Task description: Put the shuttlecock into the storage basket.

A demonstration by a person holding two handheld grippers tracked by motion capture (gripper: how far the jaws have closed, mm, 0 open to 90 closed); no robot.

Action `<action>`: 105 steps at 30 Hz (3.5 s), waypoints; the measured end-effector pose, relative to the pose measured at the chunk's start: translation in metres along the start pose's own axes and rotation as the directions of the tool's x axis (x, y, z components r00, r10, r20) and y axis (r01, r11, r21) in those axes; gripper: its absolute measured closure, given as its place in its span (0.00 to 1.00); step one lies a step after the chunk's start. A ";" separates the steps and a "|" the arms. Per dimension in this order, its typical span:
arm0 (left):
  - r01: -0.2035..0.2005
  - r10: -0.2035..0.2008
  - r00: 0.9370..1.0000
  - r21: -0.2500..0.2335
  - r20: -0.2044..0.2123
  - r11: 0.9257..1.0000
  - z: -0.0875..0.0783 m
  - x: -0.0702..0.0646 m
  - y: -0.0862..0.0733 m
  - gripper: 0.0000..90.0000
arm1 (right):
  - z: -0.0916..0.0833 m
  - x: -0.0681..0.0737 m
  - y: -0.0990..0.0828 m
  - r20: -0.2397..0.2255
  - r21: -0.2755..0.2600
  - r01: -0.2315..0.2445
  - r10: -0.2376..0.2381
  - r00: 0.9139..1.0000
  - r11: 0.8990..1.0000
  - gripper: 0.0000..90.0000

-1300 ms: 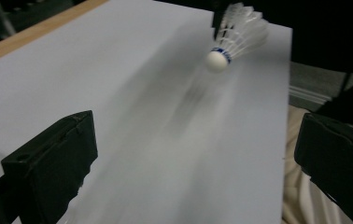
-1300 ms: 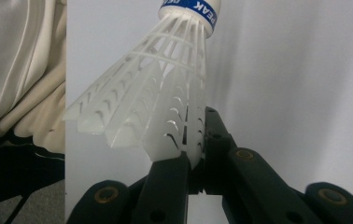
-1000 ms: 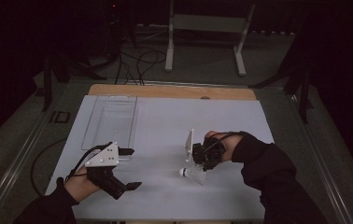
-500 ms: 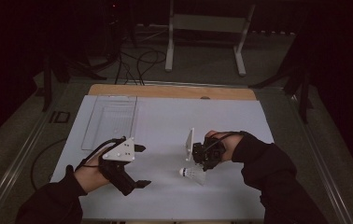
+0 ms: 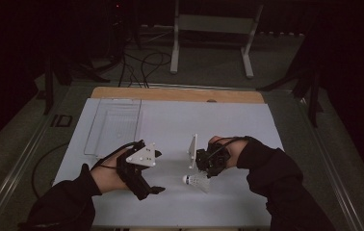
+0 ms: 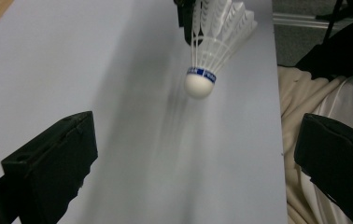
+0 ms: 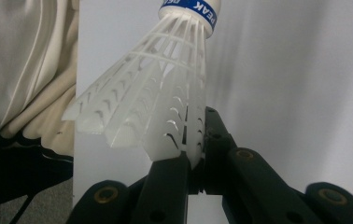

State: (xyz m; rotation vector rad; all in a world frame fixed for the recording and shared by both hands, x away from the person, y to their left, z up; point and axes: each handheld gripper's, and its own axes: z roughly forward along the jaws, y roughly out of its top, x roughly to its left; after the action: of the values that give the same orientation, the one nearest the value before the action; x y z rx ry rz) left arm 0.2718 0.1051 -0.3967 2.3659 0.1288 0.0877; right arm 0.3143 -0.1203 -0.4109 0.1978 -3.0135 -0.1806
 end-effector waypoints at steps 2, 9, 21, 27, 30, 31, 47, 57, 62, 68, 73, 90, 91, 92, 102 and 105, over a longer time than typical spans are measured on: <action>-0.017 0.017 1.000 0.009 0.019 1.000 0.003 0.001 0.004 0.00 | 0.001 0.001 0.002 -0.001 0.001 0.003 -0.003 1.000 1.000 0.99; -0.065 0.061 0.996 0.050 0.070 0.997 0.016 0.001 0.015 0.00 | 0.002 0.003 0.005 -0.003 -0.008 0.021 -0.021 1.000 1.000 0.99; -0.065 0.057 0.991 0.063 0.123 0.996 0.031 0.005 0.023 0.05 | 0.002 0.006 0.006 0.001 -0.035 0.028 -0.028 1.000 0.999 0.99; -0.101 0.093 0.988 0.059 0.122 0.993 0.033 0.004 0.023 0.14 | 0.001 0.007 0.006 0.007 -0.087 0.042 -0.041 0.999 0.995 1.00; -0.109 0.099 0.987 0.077 0.129 0.991 0.035 0.004 0.022 0.18 | 0.000 0.007 0.005 0.011 -0.102 0.042 -0.041 0.999 0.994 1.00; -0.112 0.101 0.986 0.080 0.131 0.990 0.037 0.003 0.021 0.20 | 0.000 0.007 0.005 0.012 -0.106 0.041 -0.040 0.999 0.994 1.00; -0.152 0.137 0.982 0.115 0.133 0.982 0.048 0.001 0.020 0.50 | -0.004 0.008 0.002 0.012 -0.123 0.039 -0.038 0.999 0.992 1.00; -0.182 0.163 0.976 0.129 0.142 0.975 0.053 0.000 0.020 0.64 | -0.006 0.009 0.003 0.023 -0.135 0.039 -0.036 0.999 0.990 1.00; -0.179 0.161 0.977 0.130 0.140 0.975 0.054 0.001 0.020 0.71 | -0.006 0.010 0.003 0.026 -0.141 0.044 -0.040 0.999 0.989 1.00; -0.188 0.167 0.975 0.138 0.149 0.972 0.055 0.000 0.020 0.73 | -0.004 0.010 0.004 0.020 -0.135 0.046 -0.044 0.999 0.990 0.99; -0.190 0.169 0.974 0.143 0.150 0.971 0.054 -0.001 0.020 0.73 | -0.004 0.011 0.005 0.019 -0.134 0.036 -0.034 0.999 0.990 0.96; -0.141 0.109 0.978 0.175 0.176 0.974 0.048 0.004 0.016 0.74 | -0.007 -0.001 -0.001 0.064 -0.192 -0.194 0.210 0.976 0.962 0.24; -0.125 0.091 0.979 0.184 0.184 0.975 0.049 0.004 0.015 0.74 | -0.006 -0.002 -0.001 0.067 -0.193 -0.217 0.233 0.970 0.957 0.20; -0.125 0.091 0.979 0.184 0.184 0.975 0.049 0.004 0.015 0.74 | -0.006 -0.003 -0.002 0.066 -0.195 -0.228 0.245 0.967 0.954 0.16; -0.070 0.030 0.979 0.197 0.200 0.978 0.044 0.008 0.011 0.74 | 0.000 -0.005 -0.019 0.105 -0.256 -0.281 0.316 0.943 0.925 0.11; -0.060 0.020 0.979 0.195 0.201 0.979 0.042 0.009 0.009 0.74 | 0.003 -0.005 -0.028 0.102 -0.294 -0.295 0.337 0.936 0.909 0.11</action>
State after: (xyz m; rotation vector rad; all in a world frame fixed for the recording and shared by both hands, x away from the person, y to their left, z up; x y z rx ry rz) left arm 0.2855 0.0702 -0.4200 2.5628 -0.0075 -0.1493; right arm 0.3223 -0.1470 -0.4178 -0.3469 -3.0640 -0.5999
